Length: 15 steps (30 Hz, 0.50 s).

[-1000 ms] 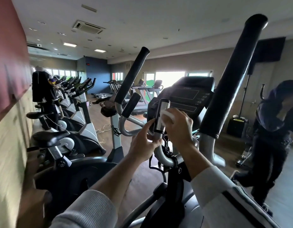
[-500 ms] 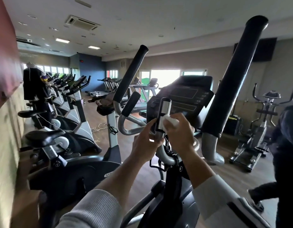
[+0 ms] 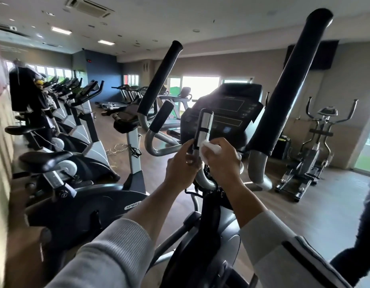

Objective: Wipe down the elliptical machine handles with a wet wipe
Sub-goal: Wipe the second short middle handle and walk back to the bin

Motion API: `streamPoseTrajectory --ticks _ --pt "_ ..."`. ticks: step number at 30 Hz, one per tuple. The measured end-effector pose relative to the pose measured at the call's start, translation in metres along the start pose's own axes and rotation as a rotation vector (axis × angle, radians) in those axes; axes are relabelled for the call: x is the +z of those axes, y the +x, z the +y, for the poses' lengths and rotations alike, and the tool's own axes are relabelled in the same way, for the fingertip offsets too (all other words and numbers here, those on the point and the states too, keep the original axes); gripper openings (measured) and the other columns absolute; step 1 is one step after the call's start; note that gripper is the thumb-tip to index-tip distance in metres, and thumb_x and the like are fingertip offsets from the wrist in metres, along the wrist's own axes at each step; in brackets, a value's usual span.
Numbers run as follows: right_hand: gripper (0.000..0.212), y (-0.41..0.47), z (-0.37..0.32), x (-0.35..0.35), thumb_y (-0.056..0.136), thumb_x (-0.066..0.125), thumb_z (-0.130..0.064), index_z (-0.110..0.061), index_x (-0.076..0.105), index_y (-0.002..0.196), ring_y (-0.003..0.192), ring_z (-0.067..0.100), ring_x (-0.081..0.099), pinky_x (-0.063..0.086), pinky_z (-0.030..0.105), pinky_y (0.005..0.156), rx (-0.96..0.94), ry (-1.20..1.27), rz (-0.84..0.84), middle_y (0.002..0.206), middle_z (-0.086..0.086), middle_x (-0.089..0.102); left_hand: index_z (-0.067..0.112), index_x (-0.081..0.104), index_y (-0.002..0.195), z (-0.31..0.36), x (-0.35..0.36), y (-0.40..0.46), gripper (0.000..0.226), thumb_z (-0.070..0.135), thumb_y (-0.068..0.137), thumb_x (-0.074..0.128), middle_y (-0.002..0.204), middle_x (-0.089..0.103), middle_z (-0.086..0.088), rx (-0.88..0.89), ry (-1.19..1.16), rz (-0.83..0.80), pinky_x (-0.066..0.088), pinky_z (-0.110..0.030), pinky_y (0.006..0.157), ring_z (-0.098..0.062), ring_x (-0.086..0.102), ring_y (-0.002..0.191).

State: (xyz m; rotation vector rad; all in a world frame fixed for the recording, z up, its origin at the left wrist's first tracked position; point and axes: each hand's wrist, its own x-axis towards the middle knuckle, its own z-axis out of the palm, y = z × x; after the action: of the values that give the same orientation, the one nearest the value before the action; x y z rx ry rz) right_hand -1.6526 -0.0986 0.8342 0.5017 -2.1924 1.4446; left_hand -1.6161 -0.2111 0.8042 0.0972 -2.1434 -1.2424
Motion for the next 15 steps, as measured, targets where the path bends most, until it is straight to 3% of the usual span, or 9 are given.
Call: streamPoseTrajectory --ticks 4,6,8,11,15 --pt "0.011 -0.027 0.010 -0.005 0.083 0.071 -0.027 -0.026 0.065 0.093 0.066 -0.009 0.049 0.035 -0.002 0.053 0.002 0.030 -0.029 0.070 -0.020 0.054 0.048 0.052 0.122 -0.021 0.001 -0.027 0.056 0.034 0.074 0.078 0.096 0.072 0.021 -0.129 -0.143 -0.035 0.053 -0.040 0.093 -0.007 0.069 0.100" --pt "0.014 -0.040 0.015 -0.006 0.083 0.071 -0.027 -0.031 0.063 0.093 0.061 -0.010 0.048 0.033 -0.002 0.051 -0.017 0.021 -0.065 0.070 -0.020 0.051 0.048 0.049 0.123 -0.037 0.002 -0.053 0.055 0.036 0.077 0.076 0.095 0.073 0.018 -0.204 -0.167 -0.051 0.055 -0.040 0.090 -0.008 0.070 0.093" --pt "0.015 -0.051 0.022 -0.004 0.082 0.071 -0.032 -0.031 0.064 0.096 0.062 -0.004 0.052 0.035 0.002 0.050 -0.026 -0.002 -0.092 0.074 -0.015 0.057 0.045 0.046 0.131 -0.054 0.002 -0.083 0.058 0.034 0.081 0.073 0.104 0.072 0.011 -0.283 -0.159 -0.049 0.054 -0.037 0.092 -0.006 0.068 0.096" --pt "0.022 -0.079 0.044 0.008 0.080 0.073 -0.035 -0.028 0.066 0.099 0.073 0.009 0.058 0.033 0.020 0.056 -0.048 -0.036 -0.219 0.079 -0.010 0.064 0.036 0.046 0.135 -0.079 0.000 -0.128 0.056 0.033 0.084 0.069 0.113 0.071 0.002 -0.385 -0.124 -0.034 0.052 -0.039 0.097 -0.012 0.068 0.101" --pt "0.022 -0.151 0.091 0.027 0.077 0.078 -0.034 -0.023 0.069 0.094 0.076 0.018 0.063 0.031 0.020 0.061 -0.082 0.001 -0.502 0.084 0.004 0.072 0.025 0.052 0.133 -0.111 -0.005 -0.199 0.055 0.031 0.081 0.070 0.110 0.073 -0.006 -0.587 -0.021 0.106 0.054 -0.042 0.093 -0.020 0.071 0.095"
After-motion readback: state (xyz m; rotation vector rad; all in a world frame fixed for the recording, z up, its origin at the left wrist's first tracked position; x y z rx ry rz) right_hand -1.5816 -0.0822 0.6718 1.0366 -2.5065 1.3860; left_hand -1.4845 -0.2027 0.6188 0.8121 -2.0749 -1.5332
